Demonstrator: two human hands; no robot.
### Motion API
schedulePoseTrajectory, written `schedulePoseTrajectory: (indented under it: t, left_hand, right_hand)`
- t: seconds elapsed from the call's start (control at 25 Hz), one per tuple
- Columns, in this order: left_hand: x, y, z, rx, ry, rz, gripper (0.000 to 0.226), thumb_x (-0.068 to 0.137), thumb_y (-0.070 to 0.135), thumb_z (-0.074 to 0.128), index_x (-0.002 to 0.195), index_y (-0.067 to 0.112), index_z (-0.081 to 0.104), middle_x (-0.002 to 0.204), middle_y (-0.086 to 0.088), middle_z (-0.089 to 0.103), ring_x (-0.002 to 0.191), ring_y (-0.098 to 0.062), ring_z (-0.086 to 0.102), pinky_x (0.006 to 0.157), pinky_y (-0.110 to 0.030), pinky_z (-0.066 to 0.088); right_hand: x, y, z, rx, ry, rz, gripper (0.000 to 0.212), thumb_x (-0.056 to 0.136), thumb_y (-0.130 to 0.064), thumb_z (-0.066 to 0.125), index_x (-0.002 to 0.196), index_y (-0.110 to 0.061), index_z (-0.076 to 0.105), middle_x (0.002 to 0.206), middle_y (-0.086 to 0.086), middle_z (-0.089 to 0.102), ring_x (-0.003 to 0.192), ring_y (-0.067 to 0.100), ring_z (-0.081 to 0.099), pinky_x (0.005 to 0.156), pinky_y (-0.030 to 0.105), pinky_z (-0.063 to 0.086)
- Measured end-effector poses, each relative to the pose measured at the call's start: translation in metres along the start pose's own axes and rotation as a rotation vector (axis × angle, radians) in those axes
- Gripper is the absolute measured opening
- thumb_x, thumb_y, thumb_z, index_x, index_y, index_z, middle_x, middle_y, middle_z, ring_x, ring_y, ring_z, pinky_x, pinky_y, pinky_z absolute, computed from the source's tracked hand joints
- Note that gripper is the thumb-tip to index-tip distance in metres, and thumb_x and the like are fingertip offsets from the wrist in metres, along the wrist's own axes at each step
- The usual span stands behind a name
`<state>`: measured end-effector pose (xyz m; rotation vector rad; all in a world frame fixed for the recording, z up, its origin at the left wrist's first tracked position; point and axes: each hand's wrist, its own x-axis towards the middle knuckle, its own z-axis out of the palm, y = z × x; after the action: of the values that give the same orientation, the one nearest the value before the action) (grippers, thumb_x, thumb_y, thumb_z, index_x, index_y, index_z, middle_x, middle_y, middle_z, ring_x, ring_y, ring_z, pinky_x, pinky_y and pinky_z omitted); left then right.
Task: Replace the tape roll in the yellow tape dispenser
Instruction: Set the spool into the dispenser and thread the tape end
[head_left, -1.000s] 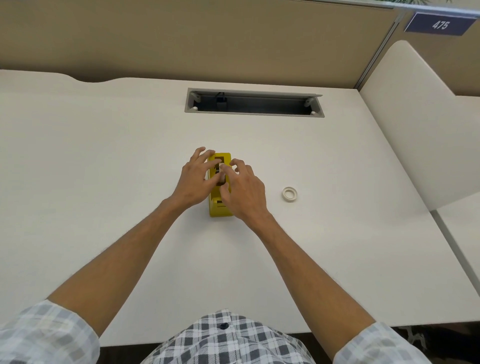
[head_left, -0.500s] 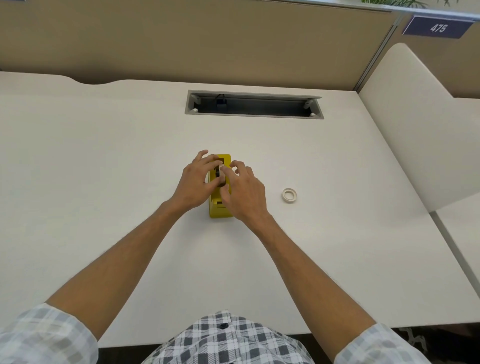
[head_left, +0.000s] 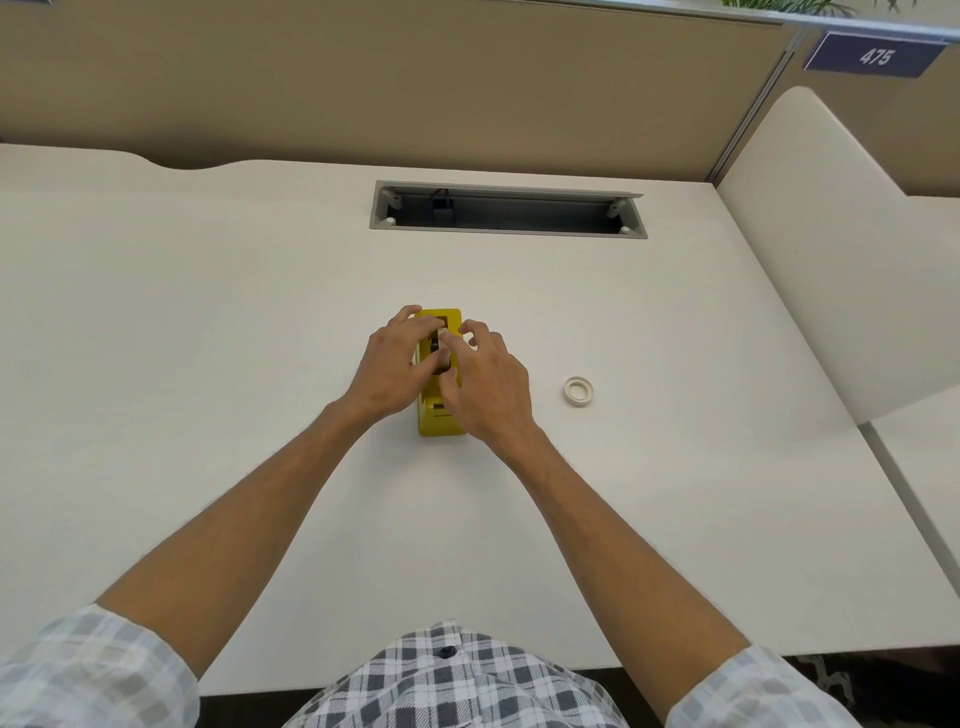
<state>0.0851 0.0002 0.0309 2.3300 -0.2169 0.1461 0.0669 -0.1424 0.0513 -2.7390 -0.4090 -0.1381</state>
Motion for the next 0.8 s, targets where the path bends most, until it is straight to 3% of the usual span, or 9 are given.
schedulePoseTrajectory:
  t: [0.28, 0.48, 0.6, 0.8]
  left_hand:
    - [-0.0053, 0.0018, -0.0007, -0.008, 0.104, 0.075, 0.025, 0.081, 0.017, 0.07, 0.106, 0.014, 0.067, 0.111, 0.003, 0.069, 0.127, -0.019, 0.047, 0.102, -0.042, 0.042]
    - [-0.006, 0.0012, -0.0004, -0.01, 0.105, 0.016, 0.038, 0.087, 0.024, 0.065, 0.123, 0.014, 0.06, 0.128, -0.003, 0.062, 0.136, -0.019, 0.039, 0.106, -0.04, 0.037]
    - [-0.0045, -0.0001, -0.0015, 0.0, 0.017, 0.026, 0.031, 0.09, 0.024, 0.061, 0.119, 0.014, 0.062, 0.126, 0.001, 0.062, 0.136, -0.021, 0.039, 0.107, -0.047, 0.037]
    - [-0.0047, 0.0007, -0.0006, -0.018, 0.053, -0.006, 0.035, 0.082, 0.019, 0.07, 0.117, 0.014, 0.063, 0.127, -0.005, 0.061, 0.133, -0.021, 0.043, 0.107, -0.047, 0.039]
  right_hand:
    - [0.0005, -0.001, 0.0007, -0.012, 0.0, -0.001, 0.041, 0.09, -0.016, 0.049, 0.13, -0.022, 0.053, 0.138, 0.005, 0.048, 0.115, 0.023, 0.051, 0.067, 0.032, 0.045]
    - [-0.0005, -0.0021, 0.0025, 0.001, 0.0, 0.008, 0.039, 0.09, -0.018, 0.051, 0.128, -0.02, 0.054, 0.138, 0.004, 0.049, 0.116, 0.023, 0.051, 0.068, 0.032, 0.045]
    - [-0.0014, -0.0023, 0.0018, -0.004, -0.001, 0.005, 0.04, 0.089, -0.018, 0.051, 0.13, -0.02, 0.053, 0.137, 0.004, 0.049, 0.116, 0.024, 0.051, 0.069, 0.034, 0.047]
    - [-0.0002, -0.0013, 0.0004, -0.018, -0.011, -0.004, 0.042, 0.091, -0.02, 0.049, 0.133, -0.021, 0.051, 0.139, 0.006, 0.048, 0.117, 0.024, 0.05, 0.07, 0.035, 0.048]
